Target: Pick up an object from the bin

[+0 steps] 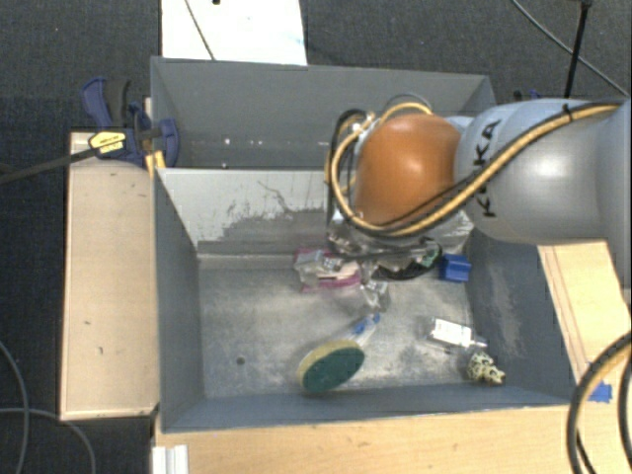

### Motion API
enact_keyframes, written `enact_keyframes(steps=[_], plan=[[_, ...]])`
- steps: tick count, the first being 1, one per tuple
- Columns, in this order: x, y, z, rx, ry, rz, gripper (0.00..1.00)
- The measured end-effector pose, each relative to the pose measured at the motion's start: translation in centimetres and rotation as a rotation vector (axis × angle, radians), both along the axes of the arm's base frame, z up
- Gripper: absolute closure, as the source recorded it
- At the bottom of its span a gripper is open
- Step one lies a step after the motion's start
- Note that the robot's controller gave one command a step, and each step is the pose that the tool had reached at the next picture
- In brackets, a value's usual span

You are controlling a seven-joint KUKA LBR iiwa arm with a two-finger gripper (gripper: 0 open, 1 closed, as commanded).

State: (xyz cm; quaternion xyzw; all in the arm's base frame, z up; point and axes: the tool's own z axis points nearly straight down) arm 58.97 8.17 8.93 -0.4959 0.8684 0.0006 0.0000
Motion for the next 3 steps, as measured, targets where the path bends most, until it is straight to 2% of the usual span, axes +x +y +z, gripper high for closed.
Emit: enact_keyframes(steps=[1, 2, 3], plan=[[0.0, 0.2, 0.3, 0.001, -0.001, -0.005, 1.00], [-5.9, -0.5, 1.7, 0.000, 0.001, -0.008, 1.00], [-5.8, -0.5, 1.7, 0.001, -0.001, -0.011, 0.00]])
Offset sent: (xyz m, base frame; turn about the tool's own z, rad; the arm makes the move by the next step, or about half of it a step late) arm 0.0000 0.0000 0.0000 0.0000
